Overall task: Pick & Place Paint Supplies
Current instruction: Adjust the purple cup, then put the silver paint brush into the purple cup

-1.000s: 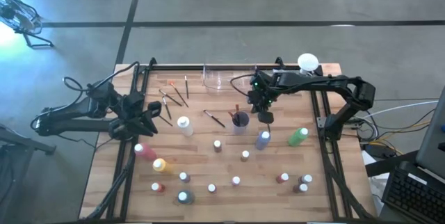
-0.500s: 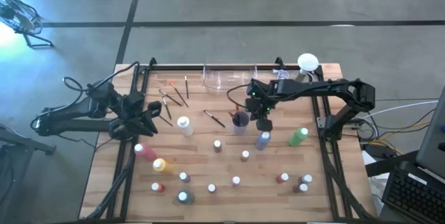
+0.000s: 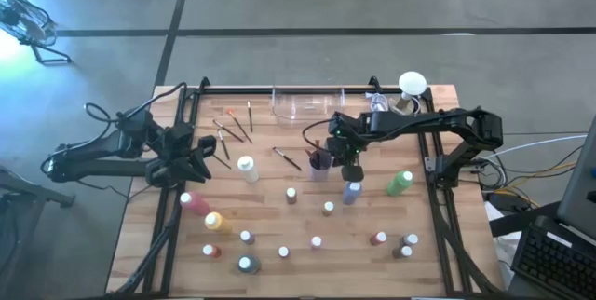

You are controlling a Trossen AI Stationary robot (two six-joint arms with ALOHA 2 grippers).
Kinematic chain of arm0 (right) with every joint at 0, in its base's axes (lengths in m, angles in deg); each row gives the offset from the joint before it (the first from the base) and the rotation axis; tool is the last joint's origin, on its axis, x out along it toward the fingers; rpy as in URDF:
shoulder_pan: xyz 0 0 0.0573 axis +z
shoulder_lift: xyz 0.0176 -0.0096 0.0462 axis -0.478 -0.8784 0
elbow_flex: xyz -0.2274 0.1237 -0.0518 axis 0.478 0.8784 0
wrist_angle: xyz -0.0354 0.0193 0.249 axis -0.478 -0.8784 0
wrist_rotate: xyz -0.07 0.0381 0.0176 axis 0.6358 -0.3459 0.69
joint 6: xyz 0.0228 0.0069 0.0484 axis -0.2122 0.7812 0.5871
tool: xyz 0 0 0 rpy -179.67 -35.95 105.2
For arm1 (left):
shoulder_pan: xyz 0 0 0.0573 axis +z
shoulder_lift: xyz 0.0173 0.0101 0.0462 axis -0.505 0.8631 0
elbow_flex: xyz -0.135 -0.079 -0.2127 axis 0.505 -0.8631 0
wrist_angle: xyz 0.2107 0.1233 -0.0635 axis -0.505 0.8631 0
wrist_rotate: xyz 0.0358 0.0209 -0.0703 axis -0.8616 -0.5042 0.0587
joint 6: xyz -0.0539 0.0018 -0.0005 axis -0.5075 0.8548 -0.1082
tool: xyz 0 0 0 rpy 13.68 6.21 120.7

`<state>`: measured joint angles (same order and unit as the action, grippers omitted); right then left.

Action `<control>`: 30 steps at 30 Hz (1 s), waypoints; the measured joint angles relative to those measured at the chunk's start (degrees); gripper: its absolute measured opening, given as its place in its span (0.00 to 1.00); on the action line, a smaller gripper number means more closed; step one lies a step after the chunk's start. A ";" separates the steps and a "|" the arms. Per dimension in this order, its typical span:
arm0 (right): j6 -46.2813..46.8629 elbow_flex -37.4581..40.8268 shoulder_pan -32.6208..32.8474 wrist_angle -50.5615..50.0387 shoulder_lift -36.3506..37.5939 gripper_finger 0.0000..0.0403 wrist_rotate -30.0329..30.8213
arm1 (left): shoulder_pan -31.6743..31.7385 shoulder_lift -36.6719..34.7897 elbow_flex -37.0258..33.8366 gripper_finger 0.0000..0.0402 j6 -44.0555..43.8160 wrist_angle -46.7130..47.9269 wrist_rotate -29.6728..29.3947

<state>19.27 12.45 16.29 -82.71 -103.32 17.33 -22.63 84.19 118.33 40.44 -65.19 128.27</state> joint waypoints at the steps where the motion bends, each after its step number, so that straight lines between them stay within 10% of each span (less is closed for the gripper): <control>1: 0.02 0.00 0.03 0.36 0.00 0.02 -0.05 | 0.02 -0.02 0.00 0.20 0.02 -0.02 0.02; 30: 1.24 -1.26 -0.37 1.73 0.11 0.02 -1.87 | 0.02 0.00 -0.01 0.20 0.01 -0.01 0.01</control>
<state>20.51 11.19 15.93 -80.97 -103.21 15.46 -22.61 84.19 118.32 40.44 -65.19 128.28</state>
